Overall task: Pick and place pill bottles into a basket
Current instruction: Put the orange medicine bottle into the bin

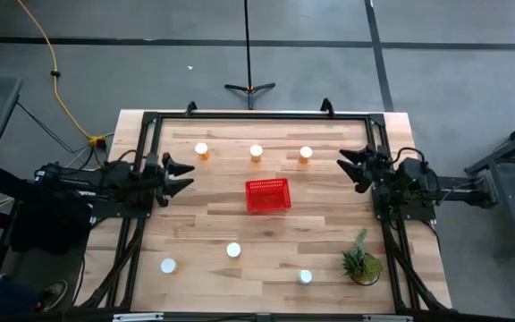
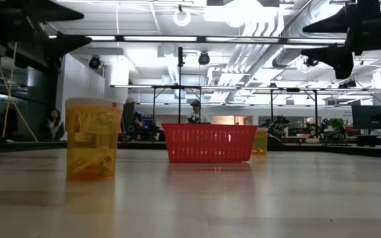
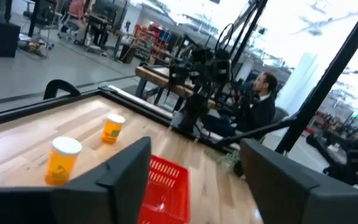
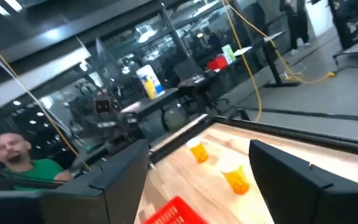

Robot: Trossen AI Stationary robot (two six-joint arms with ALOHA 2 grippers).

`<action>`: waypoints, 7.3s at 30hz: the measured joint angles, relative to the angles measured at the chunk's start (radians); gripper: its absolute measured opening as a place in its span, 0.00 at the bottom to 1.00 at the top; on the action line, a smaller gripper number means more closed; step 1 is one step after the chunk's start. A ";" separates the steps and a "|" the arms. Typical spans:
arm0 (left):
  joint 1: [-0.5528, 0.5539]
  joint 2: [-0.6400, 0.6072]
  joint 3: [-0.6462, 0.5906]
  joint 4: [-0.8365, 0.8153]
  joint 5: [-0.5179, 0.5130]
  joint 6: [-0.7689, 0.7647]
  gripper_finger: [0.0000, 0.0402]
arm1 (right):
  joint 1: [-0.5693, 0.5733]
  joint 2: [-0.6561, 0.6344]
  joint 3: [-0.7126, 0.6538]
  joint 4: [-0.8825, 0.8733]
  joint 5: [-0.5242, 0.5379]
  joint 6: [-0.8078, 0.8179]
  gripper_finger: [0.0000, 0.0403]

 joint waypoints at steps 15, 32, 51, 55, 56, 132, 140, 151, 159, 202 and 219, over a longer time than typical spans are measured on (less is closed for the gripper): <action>0.000 0.164 0.228 0.036 -0.070 0.066 0.68 | 0.000 0.236 0.133 -0.005 0.048 0.048 0.62; 0.000 0.359 0.264 0.125 -0.209 0.164 0.66 | -0.001 0.509 0.377 -0.203 0.101 -0.163 0.59; 0.000 0.364 0.264 0.165 -0.385 0.076 0.66 | -0.127 0.659 0.447 -0.318 0.060 0.049 0.68; 0.000 0.364 0.264 0.165 -0.386 0.073 0.66 | -0.159 0.679 0.447 -0.318 -0.005 0.057 0.75; 0.000 0.364 0.264 0.165 -0.388 0.073 0.66 | -0.167 0.682 0.447 -0.318 -0.021 0.060 0.76; 0.000 0.365 0.264 0.150 -0.381 0.076 0.66 | -0.487 1.579 1.240 -1.021 -0.296 -0.008 0.88; 0.000 0.365 0.264 0.150 -0.381 0.076 0.66 | -0.482 1.589 1.240 -1.025 -0.321 0.030 0.88; 0.000 0.364 0.264 0.150 -0.381 0.076 0.66 | -0.482 1.645 1.240 -1.045 -0.323 0.074 0.88; 0.000 0.364 0.264 0.150 -0.381 0.076 0.66 | -0.480 1.648 1.240 -1.058 -0.307 0.110 0.88; 0.000 0.364 0.264 0.097 -0.327 0.076 0.66 | -0.475 1.705 1.226 -1.019 -0.264 0.344 0.88; 0.000 0.364 0.264 0.098 -0.327 0.076 0.66 | -0.451 1.743 1.226 -1.098 -0.278 0.306 0.88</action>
